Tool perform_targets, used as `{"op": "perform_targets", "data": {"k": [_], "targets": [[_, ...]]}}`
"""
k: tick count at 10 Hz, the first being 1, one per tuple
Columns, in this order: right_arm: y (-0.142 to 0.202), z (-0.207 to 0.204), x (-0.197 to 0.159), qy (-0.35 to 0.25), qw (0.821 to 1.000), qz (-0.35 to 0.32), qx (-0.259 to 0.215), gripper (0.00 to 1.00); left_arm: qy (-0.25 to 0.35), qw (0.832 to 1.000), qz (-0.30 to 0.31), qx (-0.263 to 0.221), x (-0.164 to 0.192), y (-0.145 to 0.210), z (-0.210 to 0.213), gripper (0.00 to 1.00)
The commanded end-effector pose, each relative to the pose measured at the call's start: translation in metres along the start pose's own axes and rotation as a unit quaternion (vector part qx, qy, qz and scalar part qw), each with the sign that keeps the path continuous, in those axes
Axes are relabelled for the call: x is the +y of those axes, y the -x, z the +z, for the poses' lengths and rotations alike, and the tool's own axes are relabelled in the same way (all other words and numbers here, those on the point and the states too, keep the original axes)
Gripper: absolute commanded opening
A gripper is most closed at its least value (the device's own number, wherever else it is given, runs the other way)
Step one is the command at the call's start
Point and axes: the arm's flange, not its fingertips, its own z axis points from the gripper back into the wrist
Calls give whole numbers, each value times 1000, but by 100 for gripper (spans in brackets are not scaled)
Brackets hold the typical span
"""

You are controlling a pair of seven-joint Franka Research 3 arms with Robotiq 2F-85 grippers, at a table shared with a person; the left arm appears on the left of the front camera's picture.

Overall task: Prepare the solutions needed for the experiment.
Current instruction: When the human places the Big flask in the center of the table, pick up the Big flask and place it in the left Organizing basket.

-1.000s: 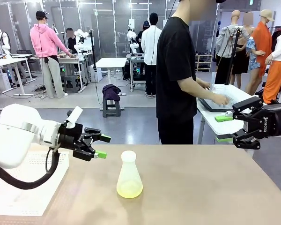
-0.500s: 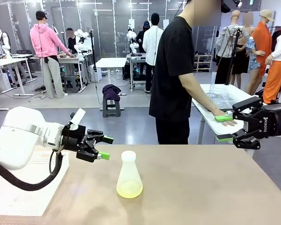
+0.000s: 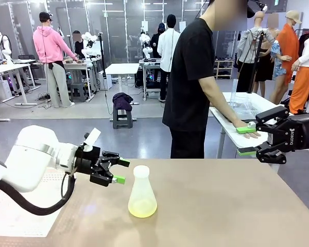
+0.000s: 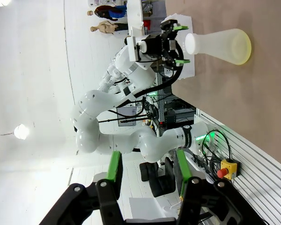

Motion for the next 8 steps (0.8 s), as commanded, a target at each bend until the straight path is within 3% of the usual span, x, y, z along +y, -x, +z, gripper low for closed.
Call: {"op": "perform_targets", "data": {"k": [1, 8], "targets": [[1, -2, 1, -7, 1000, 8, -3, 57, 25, 999, -16, -17, 14, 12, -6, 100], [1, -2, 1, -7, 1000, 8, -3, 57, 57, 996, 9, -75, 20, 40, -28, 100]]}}
